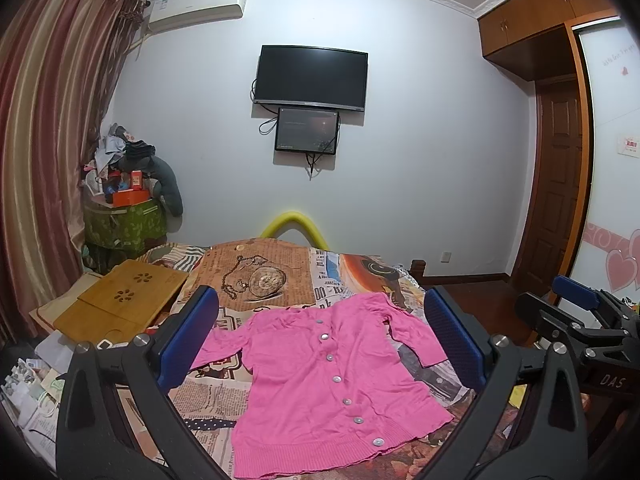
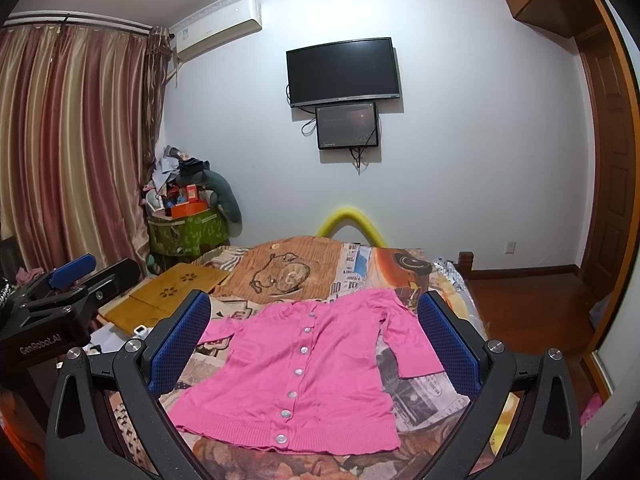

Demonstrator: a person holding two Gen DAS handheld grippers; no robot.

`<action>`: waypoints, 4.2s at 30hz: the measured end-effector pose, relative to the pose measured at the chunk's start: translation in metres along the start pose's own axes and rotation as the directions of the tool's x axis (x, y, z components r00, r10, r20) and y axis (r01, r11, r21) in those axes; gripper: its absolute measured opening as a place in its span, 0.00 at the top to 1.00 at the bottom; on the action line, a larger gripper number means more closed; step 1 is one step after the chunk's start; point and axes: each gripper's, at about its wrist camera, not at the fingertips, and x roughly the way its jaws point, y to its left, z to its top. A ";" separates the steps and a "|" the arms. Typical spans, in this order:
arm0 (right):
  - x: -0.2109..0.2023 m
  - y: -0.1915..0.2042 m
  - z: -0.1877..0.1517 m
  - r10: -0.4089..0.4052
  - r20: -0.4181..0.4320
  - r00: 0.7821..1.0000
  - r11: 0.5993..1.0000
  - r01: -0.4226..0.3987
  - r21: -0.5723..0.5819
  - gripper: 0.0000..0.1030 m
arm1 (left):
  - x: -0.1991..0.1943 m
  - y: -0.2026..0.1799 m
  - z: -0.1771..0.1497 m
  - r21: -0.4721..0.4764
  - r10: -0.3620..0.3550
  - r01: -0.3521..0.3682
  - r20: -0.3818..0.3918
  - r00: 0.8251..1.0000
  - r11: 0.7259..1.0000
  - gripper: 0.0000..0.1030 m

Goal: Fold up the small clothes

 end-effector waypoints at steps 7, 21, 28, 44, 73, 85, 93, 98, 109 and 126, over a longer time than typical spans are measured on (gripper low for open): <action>0.010 -0.001 -0.001 -0.005 -0.018 1.000 1.000 0.005 -0.002 0.00 | 0.007 0.008 -0.001 -0.004 0.001 -0.001 -0.010 1.000 1.000 0.00; 0.083 -0.045 -0.017 -0.093 -0.150 0.984 0.995 0.097 0.024 0.00 | 0.119 0.095 -0.020 -0.074 0.157 -0.174 -0.192 0.969 0.982 0.00; 0.115 -0.074 -0.030 -0.169 -0.224 0.960 0.983 0.180 0.032 0.01 | 0.193 0.167 -0.054 -0.079 0.265 -0.308 -0.335 0.904 0.948 0.00; 0.215 -0.127 -0.071 -0.180 -0.458 0.871 0.981 0.194 -0.016 0.14 | 0.286 0.293 -0.141 -0.097 0.300 -0.476 -0.663 0.686 0.874 0.03; 0.266 -0.172 -0.111 -0.213 -0.664 0.717 0.977 0.169 -0.131 0.94 | 0.286 0.287 -0.133 0.005 0.352 -0.451 -0.631 0.691 0.893 0.91; 0.224 -0.184 -0.096 -0.234 -0.659 0.715 0.969 0.226 -0.098 0.90 | 0.274 0.291 -0.142 0.009 0.323 -0.421 -0.655 0.683 0.907 0.91; 0.223 -0.122 -0.080 -0.133 -0.595 0.792 0.990 0.072 -0.125 0.50 | 0.263 0.268 -0.105 0.018 0.319 -0.380 -0.581 0.749 0.925 0.91; 0.249 -0.097 -0.089 -0.003 -0.626 0.780 0.999 -0.028 -0.039 0.50 | 0.259 0.248 -0.084 0.011 0.285 -0.332 -0.537 0.794 0.943 0.91; 0.274 -0.074 -0.138 -0.045 -0.698 0.715 0.984 -0.090 -0.155 0.85 | 0.268 0.198 -0.062 0.016 0.190 -0.210 -0.496 0.847 0.978 0.91; 0.213 -0.091 -0.153 0.033 -0.761 0.648 0.993 -0.110 -0.050 0.94 | 0.272 0.158 -0.036 -0.071 0.046 -0.098 -0.525 0.850 0.993 0.91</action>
